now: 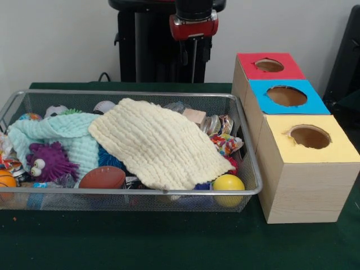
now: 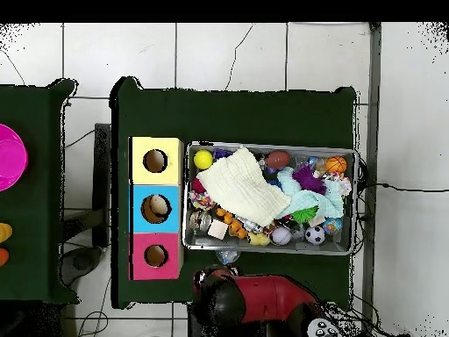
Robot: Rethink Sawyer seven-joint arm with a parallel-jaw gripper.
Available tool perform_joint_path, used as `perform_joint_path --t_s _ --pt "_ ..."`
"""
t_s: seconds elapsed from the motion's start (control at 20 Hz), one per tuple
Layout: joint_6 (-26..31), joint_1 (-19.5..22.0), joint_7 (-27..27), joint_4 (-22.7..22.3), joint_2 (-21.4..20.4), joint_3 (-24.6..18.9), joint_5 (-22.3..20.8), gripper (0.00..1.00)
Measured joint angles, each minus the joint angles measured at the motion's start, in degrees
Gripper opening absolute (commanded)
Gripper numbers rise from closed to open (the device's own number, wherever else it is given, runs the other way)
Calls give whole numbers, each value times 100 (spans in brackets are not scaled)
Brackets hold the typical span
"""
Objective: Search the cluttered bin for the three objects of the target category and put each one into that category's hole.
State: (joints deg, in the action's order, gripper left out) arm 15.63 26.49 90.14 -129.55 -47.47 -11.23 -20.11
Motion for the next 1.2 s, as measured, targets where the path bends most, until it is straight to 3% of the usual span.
perform_joint_path --t_s 0.4,0.6,0.85,1.2 --pt "-527 -1025 67 68 -14 856 27 100" --pt "-1279 -1645 101 67 -44 1438 187 100" --pt "-1888 -1858 120 66 -80 1816 446 100" --pt "-2093 -1819 121 65 -123 1982 656 100"
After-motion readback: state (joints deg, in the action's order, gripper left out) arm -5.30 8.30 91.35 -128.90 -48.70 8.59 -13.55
